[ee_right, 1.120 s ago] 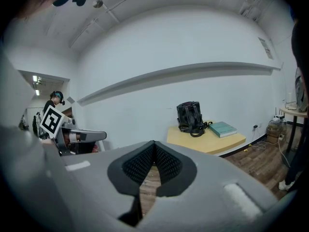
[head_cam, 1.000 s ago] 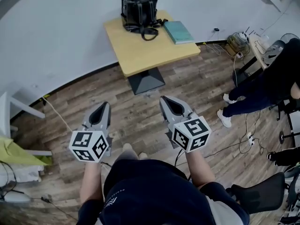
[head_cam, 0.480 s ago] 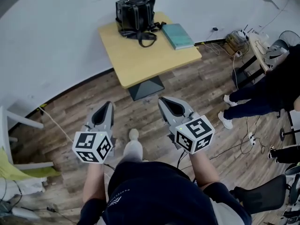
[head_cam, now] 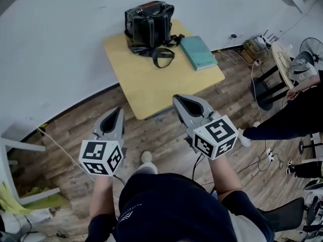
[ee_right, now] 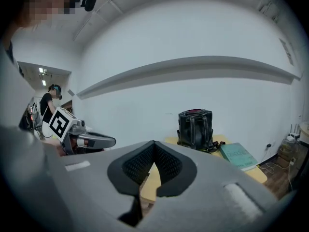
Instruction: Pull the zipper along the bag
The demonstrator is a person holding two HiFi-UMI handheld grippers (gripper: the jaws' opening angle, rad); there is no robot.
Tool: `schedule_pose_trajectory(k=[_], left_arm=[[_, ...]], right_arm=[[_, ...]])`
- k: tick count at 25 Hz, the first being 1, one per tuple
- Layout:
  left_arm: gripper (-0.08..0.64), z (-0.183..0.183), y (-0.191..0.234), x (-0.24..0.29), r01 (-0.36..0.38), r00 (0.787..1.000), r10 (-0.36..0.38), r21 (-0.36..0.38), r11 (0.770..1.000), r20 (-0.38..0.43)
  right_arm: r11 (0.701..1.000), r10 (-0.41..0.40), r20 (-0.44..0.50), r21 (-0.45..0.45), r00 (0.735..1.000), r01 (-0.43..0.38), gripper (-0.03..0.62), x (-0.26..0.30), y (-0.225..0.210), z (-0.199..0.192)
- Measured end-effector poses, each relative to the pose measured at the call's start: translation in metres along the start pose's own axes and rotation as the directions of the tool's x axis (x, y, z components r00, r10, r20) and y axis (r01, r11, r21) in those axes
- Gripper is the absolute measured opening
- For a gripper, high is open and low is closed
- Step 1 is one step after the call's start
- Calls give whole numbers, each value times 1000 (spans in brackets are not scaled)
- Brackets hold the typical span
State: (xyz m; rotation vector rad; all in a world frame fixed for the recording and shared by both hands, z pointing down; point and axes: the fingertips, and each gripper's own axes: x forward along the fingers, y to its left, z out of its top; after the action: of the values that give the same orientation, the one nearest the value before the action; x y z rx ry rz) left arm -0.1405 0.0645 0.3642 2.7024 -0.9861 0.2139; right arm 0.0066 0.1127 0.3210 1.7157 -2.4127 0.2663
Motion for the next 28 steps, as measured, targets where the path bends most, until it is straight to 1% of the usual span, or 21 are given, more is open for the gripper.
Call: schedule_pose_trajectory(k=[3, 8, 11, 15, 19, 20, 25, 28], left_arm=[[15, 15, 20, 19, 12, 1000, -12, -6, 1000, -10], [15, 41, 42, 56, 26, 1000, -26, 17, 1000, -13], [15, 51, 53, 75, 20, 1000, -20, 24, 1000, -13], [15, 70, 66, 97, -25, 1000, 25, 32, 999, 12], [15, 89, 77, 126, -86, 996, 85, 32, 996, 36], [15, 93, 80, 134, -102, 994, 101, 28, 994, 39], [15, 107, 84, 177, -187, 981, 187, 4, 982, 46], [17, 119, 86, 199, -233, 970, 234, -22, 972, 65]], right_arm=[[1000, -6, -4, -11, 1000, 5, 3, 30, -14, 16], [1000, 7, -14, -22, 1000, -7, 3, 70, -40, 38], [998, 18, -32, -56, 999, -19, 5, 91, -57, 49], [992, 46, -23, -113, 999, -48, 6, 119, -82, 71], [982, 108, -19, -151, 994, -110, 8, 150, -111, 91], [978, 131, -26, -159, 991, -133, 37, 158, -118, 94], [945, 235, -62, -220, 970, -243, 43, 193, -156, 114], [918, 295, -74, -254, 953, -304, 51, 209, -176, 129]])
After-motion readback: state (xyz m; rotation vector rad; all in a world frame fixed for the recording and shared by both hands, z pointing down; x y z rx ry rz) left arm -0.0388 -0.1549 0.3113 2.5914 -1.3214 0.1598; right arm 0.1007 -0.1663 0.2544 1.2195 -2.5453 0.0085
